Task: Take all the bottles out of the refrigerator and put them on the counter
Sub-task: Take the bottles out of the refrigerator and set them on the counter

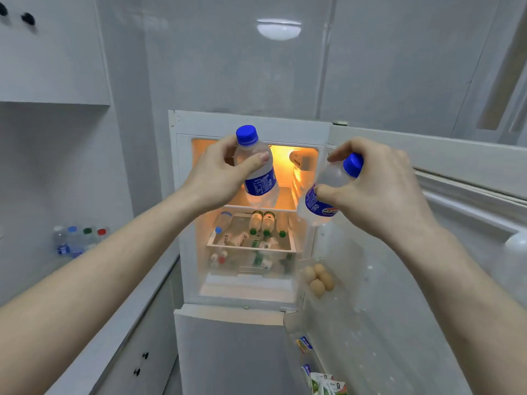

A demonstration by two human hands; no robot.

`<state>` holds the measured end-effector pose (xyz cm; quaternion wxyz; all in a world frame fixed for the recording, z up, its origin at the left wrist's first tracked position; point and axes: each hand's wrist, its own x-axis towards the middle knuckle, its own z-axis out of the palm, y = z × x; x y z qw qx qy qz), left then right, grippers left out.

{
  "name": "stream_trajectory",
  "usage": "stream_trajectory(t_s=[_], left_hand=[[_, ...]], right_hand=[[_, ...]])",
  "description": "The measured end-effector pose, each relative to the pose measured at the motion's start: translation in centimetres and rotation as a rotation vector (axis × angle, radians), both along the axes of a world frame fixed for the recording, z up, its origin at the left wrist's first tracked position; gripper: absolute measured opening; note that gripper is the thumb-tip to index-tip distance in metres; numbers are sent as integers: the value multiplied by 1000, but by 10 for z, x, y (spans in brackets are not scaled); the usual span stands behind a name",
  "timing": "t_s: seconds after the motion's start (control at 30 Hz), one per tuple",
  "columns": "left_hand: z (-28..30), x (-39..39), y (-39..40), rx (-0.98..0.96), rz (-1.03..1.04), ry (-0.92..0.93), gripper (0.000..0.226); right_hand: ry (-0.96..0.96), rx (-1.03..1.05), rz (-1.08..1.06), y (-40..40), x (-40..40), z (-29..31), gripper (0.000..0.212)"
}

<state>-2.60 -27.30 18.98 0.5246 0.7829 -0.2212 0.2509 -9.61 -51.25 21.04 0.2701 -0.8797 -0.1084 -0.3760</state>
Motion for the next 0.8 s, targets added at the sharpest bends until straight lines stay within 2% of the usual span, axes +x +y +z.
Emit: stream_trajectory(t_s=[0.2,0.43,0.67,0.8], left_hand=[[-75,-32,81,-20,130,131,20],[-169,-52,209,-35,306,347,19],[-232,-62,320,-42,516,517,27],[-255,-64,365,-56,606,583,39]], right_hand=[[182,34,166,79,32,-65,38],[418,-60,357,219,74,-152,38],[572,-132,485,343,104,-216,37],[636,-165,546,397,120,-236,38]])
